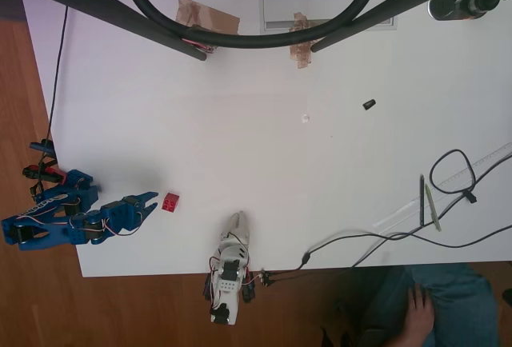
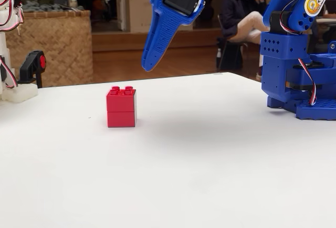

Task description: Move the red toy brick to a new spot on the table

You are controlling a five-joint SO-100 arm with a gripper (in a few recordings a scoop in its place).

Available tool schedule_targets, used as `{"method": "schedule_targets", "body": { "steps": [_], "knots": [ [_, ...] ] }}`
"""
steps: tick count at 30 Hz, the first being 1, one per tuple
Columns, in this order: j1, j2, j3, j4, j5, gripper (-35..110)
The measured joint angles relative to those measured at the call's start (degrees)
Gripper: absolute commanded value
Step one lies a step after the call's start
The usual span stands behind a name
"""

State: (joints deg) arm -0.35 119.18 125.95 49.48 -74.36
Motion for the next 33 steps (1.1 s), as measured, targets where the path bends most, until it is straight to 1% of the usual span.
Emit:
{"method": "schedule_targets", "body": {
  "steps": [6,10,17,24,33],
  "knots": [
    [2.0,-6.2,-2.6,-4.3,-0.3,22],
    [4.1,-7.7,-2.5,-8.4,-2.3,24],
    [8.0,-9.8,1.8,-15.1,-5.6,25],
    [9.1,-10.5,6.4,-20.2,-5.8,26],
    [7.9,-13.7,7.1,-23.1,-2.3,25]
  ]
}}
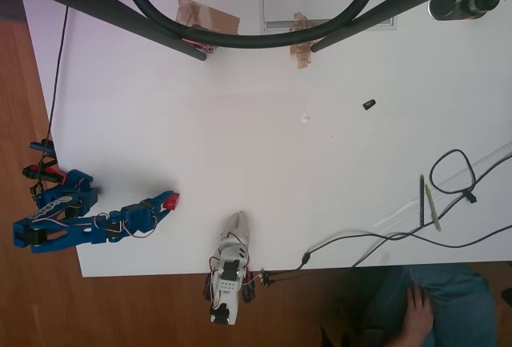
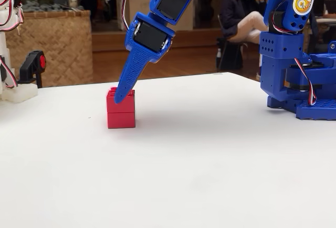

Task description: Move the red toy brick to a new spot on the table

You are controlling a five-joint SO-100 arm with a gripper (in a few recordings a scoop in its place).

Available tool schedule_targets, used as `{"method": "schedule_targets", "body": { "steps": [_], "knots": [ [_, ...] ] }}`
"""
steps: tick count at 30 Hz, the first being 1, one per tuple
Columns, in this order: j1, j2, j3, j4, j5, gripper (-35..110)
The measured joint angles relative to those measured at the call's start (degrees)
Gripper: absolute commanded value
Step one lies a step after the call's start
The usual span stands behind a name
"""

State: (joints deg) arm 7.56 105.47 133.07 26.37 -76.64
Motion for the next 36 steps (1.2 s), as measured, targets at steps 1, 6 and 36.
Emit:
{"method": "schedule_targets", "body": {
  "steps": [1,6,36],
  "knots": [
    [-0.2,-0.3,0.0,0.0,0.1,24],
    [-0.3,-2.1,0.0,-1.1,0.2,21],
    [-0.8,-3.7,-6.8,13.4,8.3,0]
  ]
}}
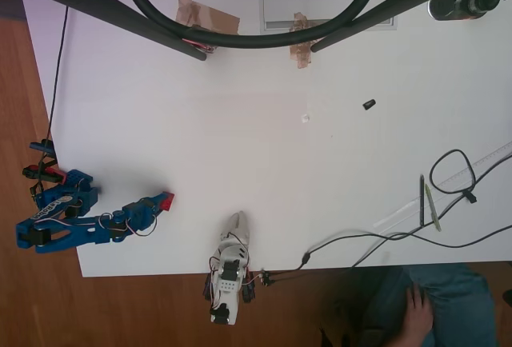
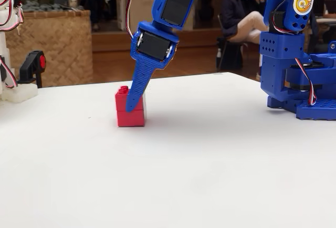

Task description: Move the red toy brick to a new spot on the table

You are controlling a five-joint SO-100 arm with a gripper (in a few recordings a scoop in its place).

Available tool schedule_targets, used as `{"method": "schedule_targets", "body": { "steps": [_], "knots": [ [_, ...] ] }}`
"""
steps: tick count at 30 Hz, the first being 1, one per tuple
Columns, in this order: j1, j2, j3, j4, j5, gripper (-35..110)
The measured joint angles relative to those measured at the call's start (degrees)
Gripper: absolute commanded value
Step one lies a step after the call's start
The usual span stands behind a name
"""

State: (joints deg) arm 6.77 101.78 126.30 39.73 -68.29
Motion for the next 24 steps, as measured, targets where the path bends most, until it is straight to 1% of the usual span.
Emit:
{"method": "schedule_targets", "body": {
  "steps": [9,19,24],
  "knots": [
    [-0.7,-12.8,-24.3,8.2,0.7,0],
    [-0.7,-28.2,-46.4,11.3,-0.5,0],
    [-2.5,-37.1,-58.5,13.4,-0.5,0]
  ]
}}
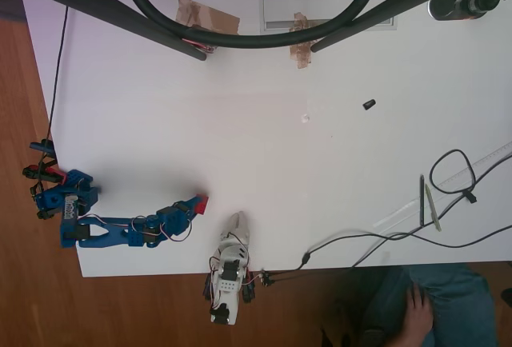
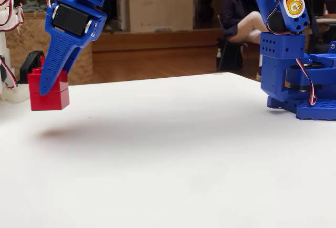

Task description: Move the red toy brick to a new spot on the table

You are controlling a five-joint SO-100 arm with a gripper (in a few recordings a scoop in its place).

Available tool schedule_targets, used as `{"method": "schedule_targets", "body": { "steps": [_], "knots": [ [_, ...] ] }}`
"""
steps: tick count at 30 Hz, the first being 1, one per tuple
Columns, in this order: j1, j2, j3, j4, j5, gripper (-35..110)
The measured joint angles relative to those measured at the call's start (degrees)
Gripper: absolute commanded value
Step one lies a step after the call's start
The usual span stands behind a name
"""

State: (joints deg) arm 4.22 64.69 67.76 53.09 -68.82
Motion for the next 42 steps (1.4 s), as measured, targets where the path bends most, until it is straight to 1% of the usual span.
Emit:
{"method": "schedule_targets", "body": {
  "steps": [10,15,26,33,42],
  "knots": [
    [-0.3,-13.7,-19.0,0.4,2.1,0],
    [-0.7,-16.5,-23.6,0.4,4.9,0],
    [-6.1,-19.3,-25.1,1.2,13.0,1],
    [-5.1,-20.4,-25.1,1.2,14.9,17],
    [-4.7,-20.4,-25.1,1.2,16.8,20]
  ]
}}
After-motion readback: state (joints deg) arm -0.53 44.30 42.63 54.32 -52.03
